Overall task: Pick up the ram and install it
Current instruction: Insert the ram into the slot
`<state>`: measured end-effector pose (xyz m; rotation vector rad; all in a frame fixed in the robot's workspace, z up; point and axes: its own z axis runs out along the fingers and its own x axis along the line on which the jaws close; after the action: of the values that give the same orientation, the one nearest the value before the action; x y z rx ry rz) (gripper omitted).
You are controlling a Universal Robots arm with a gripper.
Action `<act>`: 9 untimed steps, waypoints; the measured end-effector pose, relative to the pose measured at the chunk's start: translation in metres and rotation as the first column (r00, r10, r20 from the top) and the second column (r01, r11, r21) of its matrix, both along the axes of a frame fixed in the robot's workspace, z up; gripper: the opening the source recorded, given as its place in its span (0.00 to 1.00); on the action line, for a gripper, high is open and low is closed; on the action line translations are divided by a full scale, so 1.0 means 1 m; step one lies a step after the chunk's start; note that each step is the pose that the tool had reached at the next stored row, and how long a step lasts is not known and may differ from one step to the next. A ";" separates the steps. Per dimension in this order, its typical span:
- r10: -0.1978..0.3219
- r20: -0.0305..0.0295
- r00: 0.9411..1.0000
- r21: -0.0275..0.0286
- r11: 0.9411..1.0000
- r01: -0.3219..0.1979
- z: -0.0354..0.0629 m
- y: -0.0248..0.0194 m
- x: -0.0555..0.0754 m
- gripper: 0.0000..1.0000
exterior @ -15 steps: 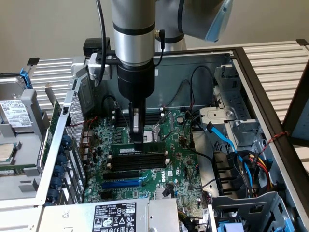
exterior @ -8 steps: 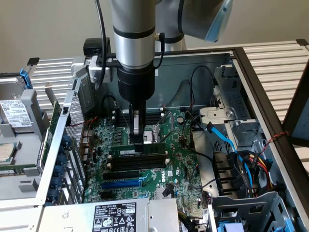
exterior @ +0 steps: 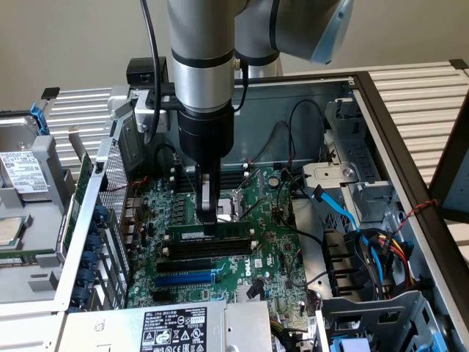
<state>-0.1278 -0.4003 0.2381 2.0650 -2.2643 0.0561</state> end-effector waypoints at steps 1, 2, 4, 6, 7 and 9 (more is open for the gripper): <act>0.000 0.000 1.000 0.000 1.000 0.000 0.0000 0.0000 0.000 0.14; 0.000 0.000 1.000 0.000 1.000 0.000 0.0000 0.0000 0.000 0.14; 0.001 0.000 1.000 0.000 1.000 -0.001 -0.0033 -0.0004 -0.002 0.14; 0.011 0.000 1.000 0.000 1.000 -0.011 -0.0037 -0.0007 -0.002 0.14; 0.011 0.000 1.000 0.000 1.000 -0.011 -0.0037 -0.0007 -0.002 0.14; 0.014 0.000 1.000 0.000 1.000 -0.014 -0.0038 -0.0008 -0.002 0.14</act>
<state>-0.1300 -0.4011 0.2343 2.0808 -2.2500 0.0569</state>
